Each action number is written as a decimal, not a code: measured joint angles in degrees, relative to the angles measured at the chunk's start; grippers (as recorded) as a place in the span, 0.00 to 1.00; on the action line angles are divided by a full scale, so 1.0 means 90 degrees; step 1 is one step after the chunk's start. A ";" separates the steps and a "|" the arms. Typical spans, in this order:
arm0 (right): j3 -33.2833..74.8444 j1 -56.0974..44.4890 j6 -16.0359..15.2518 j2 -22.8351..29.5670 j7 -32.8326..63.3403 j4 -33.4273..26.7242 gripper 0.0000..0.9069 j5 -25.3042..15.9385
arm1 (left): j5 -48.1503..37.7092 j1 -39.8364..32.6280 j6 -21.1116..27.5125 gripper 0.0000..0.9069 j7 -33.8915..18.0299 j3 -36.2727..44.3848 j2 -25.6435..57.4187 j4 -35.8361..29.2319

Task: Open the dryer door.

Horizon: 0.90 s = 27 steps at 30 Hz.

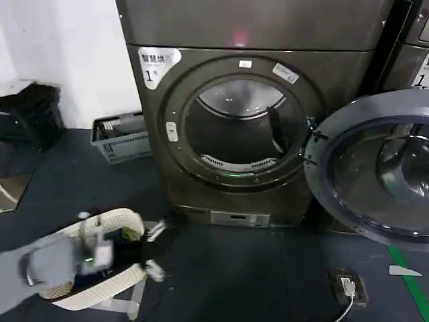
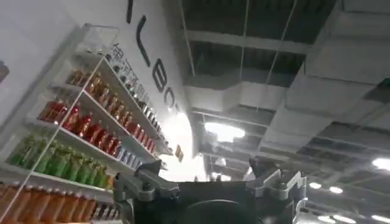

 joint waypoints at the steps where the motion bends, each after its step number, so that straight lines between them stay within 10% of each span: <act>1: -0.0042 0.0044 0.0001 0.0000 -0.0003 0.0000 1.00 -0.0044 | 0.0078 0.0234 0.0033 1.00 -0.0002 -0.0235 0.0217 -0.0040; 10: -0.0223 0.0224 0.0023 0.0088 -0.0016 -0.0007 1.00 -0.0125 | 0.0654 0.2841 0.0194 1.00 0.0064 -0.2612 0.1729 0.0083; 27: -0.0383 0.0278 0.0042 0.0181 -0.0080 0.0129 1.00 -0.0130 | 0.1599 0.3394 0.0370 1.00 0.0786 -0.3192 0.1880 0.1436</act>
